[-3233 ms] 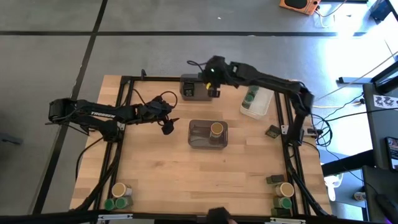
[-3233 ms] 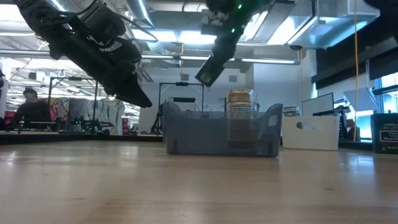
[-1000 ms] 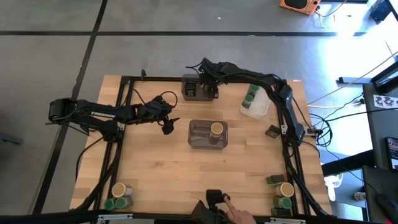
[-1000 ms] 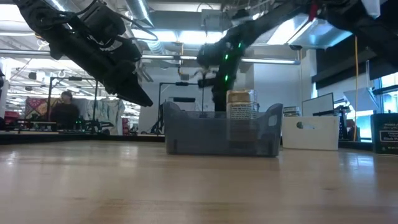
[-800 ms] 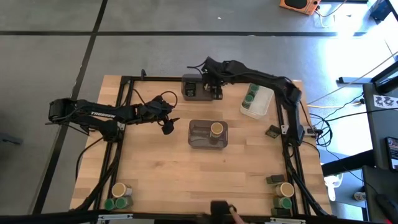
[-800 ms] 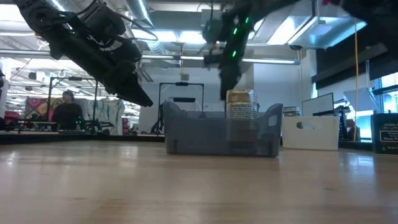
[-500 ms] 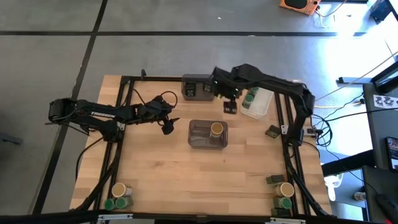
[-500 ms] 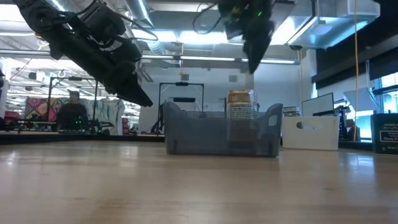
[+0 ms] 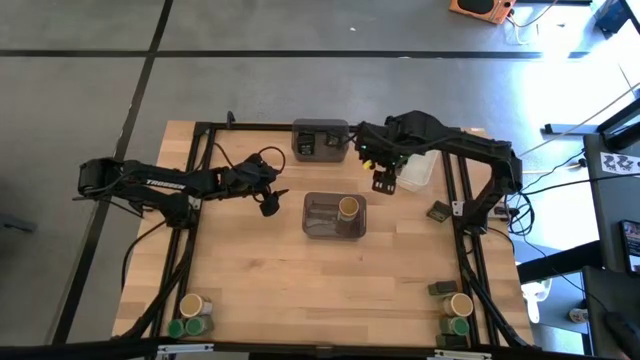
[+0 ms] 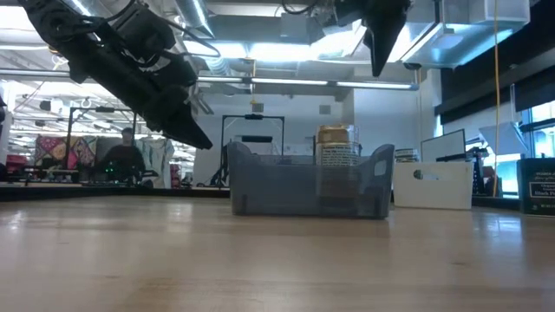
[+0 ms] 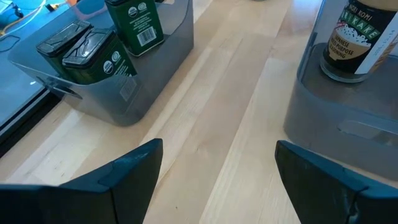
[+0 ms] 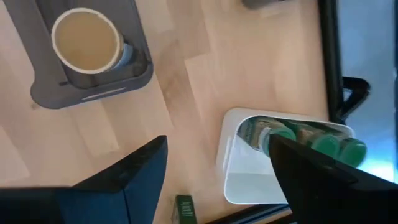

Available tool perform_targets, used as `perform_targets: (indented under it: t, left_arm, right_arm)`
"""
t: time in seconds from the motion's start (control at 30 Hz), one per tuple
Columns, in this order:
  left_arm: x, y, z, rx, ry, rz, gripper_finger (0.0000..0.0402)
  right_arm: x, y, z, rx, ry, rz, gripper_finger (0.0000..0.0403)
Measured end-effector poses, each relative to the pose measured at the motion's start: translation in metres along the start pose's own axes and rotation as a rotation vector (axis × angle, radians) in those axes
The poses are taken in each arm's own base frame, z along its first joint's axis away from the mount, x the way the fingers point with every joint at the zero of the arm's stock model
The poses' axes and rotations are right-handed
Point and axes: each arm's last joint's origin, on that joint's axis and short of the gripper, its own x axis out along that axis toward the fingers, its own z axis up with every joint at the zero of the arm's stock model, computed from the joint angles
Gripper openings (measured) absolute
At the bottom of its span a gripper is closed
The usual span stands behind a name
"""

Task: Sort spices by type
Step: Put the black seasoning can into the top black bin

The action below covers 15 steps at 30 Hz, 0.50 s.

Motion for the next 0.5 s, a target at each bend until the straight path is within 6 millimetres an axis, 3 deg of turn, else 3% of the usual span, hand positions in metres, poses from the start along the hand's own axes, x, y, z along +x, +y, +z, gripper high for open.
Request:
perform_targets:
  t: [0.27, 0.5]
  left_arm:
    - [0.000, 0.000, -0.001, 0.004, 0.014, 0.001, 0.0310]
    - [0.000, 0.000, -0.002, 0.004, 0.017, 0.001, 0.0310]
  right_arm:
    - [-0.015, -0.004, -0.014, 0.062, -0.052, -0.025, 0.0279]
    - [0.016, -0.001, -0.060, 0.103, 0.105, -0.089, 0.0279]
